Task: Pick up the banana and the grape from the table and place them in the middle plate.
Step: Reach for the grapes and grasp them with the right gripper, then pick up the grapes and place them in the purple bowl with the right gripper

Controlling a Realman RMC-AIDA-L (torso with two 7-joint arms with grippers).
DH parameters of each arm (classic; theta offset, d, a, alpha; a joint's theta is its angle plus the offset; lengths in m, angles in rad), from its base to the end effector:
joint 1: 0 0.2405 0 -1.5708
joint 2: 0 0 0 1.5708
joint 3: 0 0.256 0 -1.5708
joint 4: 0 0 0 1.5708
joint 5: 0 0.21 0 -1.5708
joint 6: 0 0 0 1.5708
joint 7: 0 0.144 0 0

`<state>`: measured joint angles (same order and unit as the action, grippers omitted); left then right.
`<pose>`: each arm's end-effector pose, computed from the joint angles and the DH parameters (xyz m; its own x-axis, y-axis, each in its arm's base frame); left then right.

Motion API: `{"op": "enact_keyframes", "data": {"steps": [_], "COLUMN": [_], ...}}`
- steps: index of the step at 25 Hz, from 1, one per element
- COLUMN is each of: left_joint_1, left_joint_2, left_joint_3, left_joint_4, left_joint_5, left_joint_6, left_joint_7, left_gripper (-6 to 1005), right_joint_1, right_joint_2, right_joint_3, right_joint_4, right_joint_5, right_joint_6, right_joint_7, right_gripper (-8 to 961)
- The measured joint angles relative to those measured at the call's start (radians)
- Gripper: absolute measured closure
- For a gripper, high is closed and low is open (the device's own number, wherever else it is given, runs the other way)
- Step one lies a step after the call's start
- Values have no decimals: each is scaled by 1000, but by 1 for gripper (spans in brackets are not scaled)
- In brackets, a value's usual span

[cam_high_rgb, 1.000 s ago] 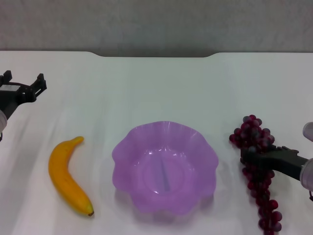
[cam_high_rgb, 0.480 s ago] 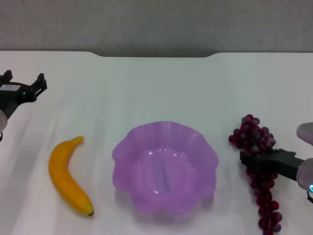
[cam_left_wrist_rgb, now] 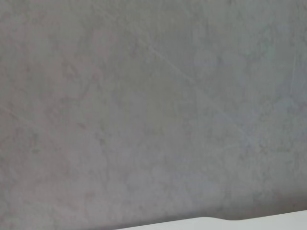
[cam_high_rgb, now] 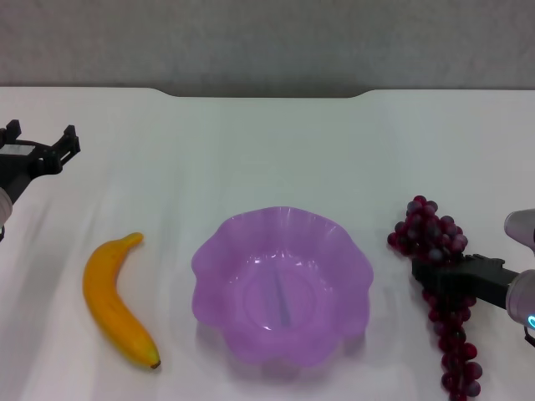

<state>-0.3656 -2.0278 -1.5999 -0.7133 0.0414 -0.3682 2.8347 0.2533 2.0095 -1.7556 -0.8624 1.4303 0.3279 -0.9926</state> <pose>-0.3121 0.4026 0.0326 0.7575 0.1908 0.6243 0.6475 -0.0980 -0.7557 0.3264 0.3385 -0.0500 0.5901 -0.6536 -0.4739 -0.7728 -0.2874 -0.5659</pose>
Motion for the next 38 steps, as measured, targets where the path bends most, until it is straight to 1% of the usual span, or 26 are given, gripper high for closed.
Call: {"op": "enact_keyframes", "data": {"steps": [9, 20, 22, 33, 38], "left_joint_1": [-3, -3, -3, -2, -2], "left_joint_2": [0, 0, 0, 0, 0], "left_joint_3": [0, 0, 0, 0, 0], "left_joint_4": [4, 7, 8, 6, 5], "left_joint_5": [0, 0, 0, 0, 0], "left_joint_6": [0, 0, 0, 0, 0], "left_joint_7": [0, 0, 0, 0, 0], "left_gripper": [121, 121, 121, 121, 121], "right_joint_1": [14, 8, 7, 11, 8], "right_joint_2": [-2, -1, -1, 0, 0], "right_joint_3": [-2, -5, -4, -5, -5], "right_joint_4": [23, 6, 5, 8, 3], "right_joint_5": [-12, -6, -5, -5, -5], "right_joint_6": [-11, -17, -17, -17, -17], "right_joint_7": [0, -24, -25, -26, -26], "right_gripper": [284, 322, 370, 447, 450]}}
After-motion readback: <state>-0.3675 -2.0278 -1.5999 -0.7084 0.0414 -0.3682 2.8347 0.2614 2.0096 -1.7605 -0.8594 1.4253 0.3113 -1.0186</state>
